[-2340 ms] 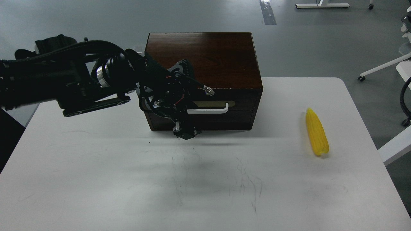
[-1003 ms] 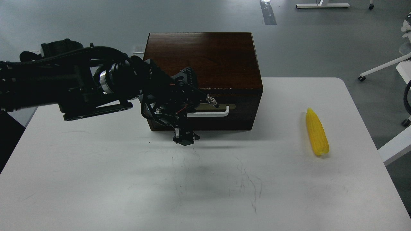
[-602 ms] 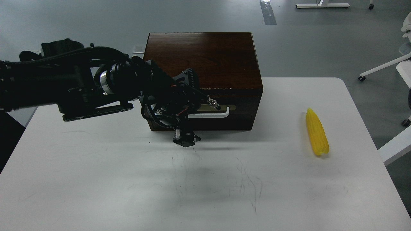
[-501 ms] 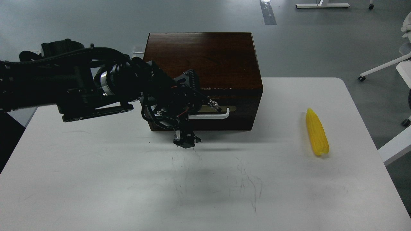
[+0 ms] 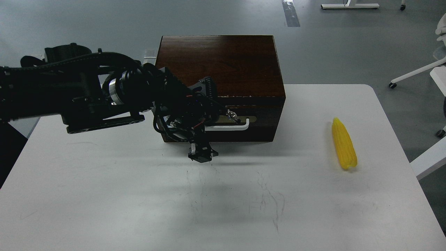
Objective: Put corn in drawer with both arms
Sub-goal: 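Pull the drawer toward the robot with the left gripper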
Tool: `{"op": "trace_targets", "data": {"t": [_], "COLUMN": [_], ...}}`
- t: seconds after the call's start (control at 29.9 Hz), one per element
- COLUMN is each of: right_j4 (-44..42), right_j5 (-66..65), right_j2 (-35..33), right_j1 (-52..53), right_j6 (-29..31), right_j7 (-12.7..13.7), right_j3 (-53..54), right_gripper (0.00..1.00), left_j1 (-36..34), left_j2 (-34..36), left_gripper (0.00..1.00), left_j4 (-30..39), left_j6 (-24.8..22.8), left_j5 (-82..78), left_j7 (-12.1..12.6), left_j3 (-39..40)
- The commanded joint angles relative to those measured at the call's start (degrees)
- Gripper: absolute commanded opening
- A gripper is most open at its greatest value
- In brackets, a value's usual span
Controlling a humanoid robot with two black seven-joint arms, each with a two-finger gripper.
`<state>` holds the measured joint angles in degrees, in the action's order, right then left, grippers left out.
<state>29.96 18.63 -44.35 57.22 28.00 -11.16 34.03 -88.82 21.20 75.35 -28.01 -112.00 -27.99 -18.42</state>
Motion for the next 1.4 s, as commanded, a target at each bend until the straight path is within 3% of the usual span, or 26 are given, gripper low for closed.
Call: {"op": "trace_targets", "data": {"t": [0.0, 1.37], "right_j4": [-0.25, -2.89], "right_j5": [0.00, 0.00], "right_j2": [-0.04, -0.74], "right_j1": [0.09, 0.35], "right_j6": [0.00, 0.00], "right_j7": [0.00, 0.09], "right_j3": [0.07, 0.86], "right_gripper": [1.00, 1.00], "left_j1": [-0.22, -0.30], "left_j2": [-0.02, 2.27], "left_gripper": [0.84, 0.84], "left_j4": [0.32, 8.05], "left_j6": [0.01, 0.01], "left_j5": [0.03, 0.38], "left_j7": [-0.01, -0.01], "left_j3": [0.05, 0.14]}}
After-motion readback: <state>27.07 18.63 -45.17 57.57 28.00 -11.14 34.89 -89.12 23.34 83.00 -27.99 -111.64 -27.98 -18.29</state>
